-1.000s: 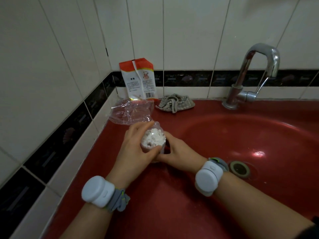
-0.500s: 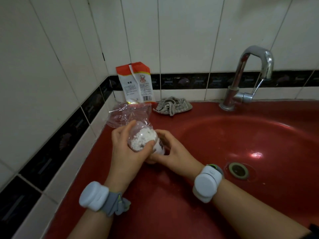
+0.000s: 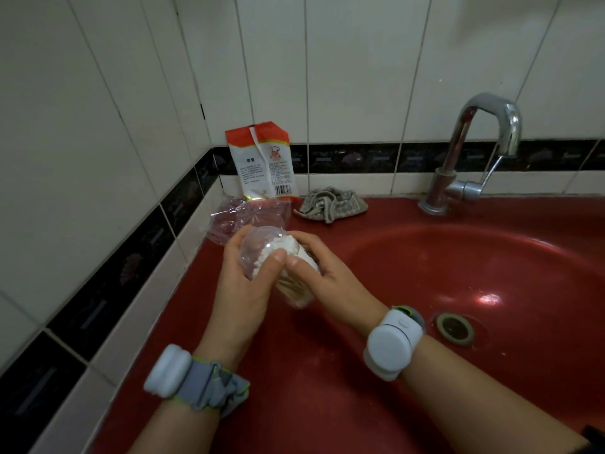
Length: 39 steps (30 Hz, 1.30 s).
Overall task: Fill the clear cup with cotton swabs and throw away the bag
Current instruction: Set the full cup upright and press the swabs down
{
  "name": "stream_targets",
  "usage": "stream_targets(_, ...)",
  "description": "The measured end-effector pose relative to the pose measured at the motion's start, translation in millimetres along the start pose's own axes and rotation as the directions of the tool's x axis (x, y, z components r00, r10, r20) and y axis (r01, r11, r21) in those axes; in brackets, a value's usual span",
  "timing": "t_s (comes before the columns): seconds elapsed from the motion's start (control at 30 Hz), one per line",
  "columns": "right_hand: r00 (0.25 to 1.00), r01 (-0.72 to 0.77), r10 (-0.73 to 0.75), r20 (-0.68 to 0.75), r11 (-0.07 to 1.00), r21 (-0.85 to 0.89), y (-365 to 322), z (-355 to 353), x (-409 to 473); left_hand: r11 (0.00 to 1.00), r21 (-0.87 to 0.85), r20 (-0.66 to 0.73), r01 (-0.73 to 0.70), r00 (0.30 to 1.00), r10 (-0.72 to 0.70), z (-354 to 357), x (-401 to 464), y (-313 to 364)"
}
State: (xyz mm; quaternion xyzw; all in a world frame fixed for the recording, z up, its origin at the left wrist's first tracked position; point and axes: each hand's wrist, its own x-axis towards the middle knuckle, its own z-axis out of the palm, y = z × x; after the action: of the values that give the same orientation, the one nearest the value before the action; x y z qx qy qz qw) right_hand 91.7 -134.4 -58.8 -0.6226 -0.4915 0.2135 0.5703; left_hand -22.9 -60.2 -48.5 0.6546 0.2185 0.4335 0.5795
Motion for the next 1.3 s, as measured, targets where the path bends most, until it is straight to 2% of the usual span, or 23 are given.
stream_targets(0.1, 1.000, 0.009, -0.008, -0.027, 1.000, 0.001, -4.8, 1.8, -0.3, 1.000, -0.004, 0.021, -0.010, 1.000, 0.010, 1.6, -3.5, -0.6)
stream_targets(0.23, 0.999, 0.035, -0.032, 0.020, 0.987, -0.159, -7.4, -0.5, -1.9, 1.000, 0.023, 0.054, 0.015, 0.998, -0.016, -1.7, -4.8, -2.9)
stream_targets(0.37, 0.992, 0.109, -0.080, 0.097, 0.936, -0.335, -13.5, -3.0, -1.7, 0.999, -0.037, 0.023, 0.024, 0.999, -0.023, -2.5, -7.1, -1.6)
stream_targets(0.47, 0.984, 0.145, -0.089, 0.155, 0.903, -0.405, -17.7, -4.7, -1.2, 0.999, -0.046, 0.009, 0.012, 1.000, -0.011, -4.1, -7.4, -3.5)
stream_targets(0.63, 0.972, 0.164, -0.085, 0.217, 0.912, -0.377, -23.5, -3.8, -2.0, 0.999, 0.012, 0.087, 0.031, 0.996, -0.032, -9.9, 2.2, -2.9)
stream_targets(0.73, 0.976, 0.145, -0.090, 0.199, 0.949, -0.281, -26.6, -7.9, -3.5, 0.995, 0.095, 0.160, 0.026, 0.986, -0.041, -13.4, 6.2, -3.6)
stream_targets(0.93, 0.974, 0.150, -0.093, 0.205, 0.947, -0.285, -26.3, -12.2, -2.6, 0.976, 0.216, 0.308, -0.034, 0.951, -0.035, -20.4, 8.6, -2.4)
stream_targets(1.03, 0.985, 0.094, -0.054, 0.163, 0.963, -0.252, -22.2, -8.5, -0.1, 0.961, 0.274, 0.373, -0.034, 0.925, -0.074, -24.1, 17.3, 2.0)
stream_targets(1.17, 0.994, 0.066, -0.038, 0.105, 0.957, -0.282, -13.7, -4.9, 10.8, 0.975, 0.221, 0.269, 0.014, 0.960, -0.075, -24.4, 30.4, 5.4)
stream_targets(1.3, 0.994, 0.068, -0.038, 0.103, 0.949, -0.308, -11.1, -5.9, 16.9, 0.952, 0.307, 0.249, 0.005, 0.965, -0.085, -22.0, 36.2, 1.6)
